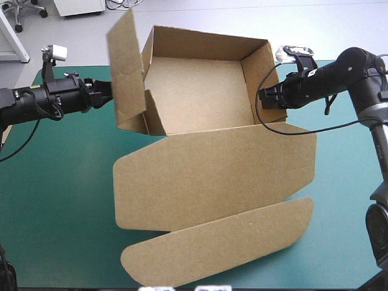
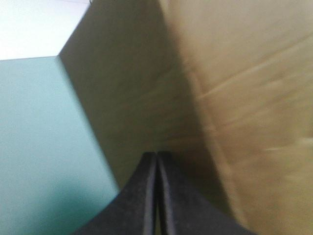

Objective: Fold the box

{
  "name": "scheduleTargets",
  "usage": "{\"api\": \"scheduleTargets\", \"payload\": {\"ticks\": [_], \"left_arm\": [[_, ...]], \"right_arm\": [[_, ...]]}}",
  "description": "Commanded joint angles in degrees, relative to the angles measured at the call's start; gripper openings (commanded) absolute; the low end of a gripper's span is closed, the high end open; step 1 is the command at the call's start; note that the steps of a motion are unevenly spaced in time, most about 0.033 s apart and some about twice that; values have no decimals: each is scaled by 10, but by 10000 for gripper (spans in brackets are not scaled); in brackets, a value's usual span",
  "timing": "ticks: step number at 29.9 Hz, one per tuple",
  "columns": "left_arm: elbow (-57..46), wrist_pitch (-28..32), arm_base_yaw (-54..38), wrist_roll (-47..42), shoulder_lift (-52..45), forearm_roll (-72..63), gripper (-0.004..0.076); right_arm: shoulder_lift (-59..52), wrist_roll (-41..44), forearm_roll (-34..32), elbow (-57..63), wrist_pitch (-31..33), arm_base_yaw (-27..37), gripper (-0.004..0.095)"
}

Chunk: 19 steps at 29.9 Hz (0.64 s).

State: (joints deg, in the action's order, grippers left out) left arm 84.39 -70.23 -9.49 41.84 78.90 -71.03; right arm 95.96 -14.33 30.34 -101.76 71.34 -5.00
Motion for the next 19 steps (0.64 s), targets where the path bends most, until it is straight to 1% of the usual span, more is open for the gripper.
{"api": "scheduleTargets", "payload": {"ticks": [1,15,16,19], "left_arm": [[44,-27,5,-19,-21,-38,-10],[43,-4,5,-26,-20,17,-10],[43,4,3,-25,-20,29,-10],[43,73,3,-25,-21,110,-10]], "right_arm": [[-11,3,20,-17,-7,-3,-15],[-5,2,23,-17,-8,-3,-15],[-5,2,23,-17,-8,-3,-15],[-5,2,22,-17,-2,-3,-15]]}}
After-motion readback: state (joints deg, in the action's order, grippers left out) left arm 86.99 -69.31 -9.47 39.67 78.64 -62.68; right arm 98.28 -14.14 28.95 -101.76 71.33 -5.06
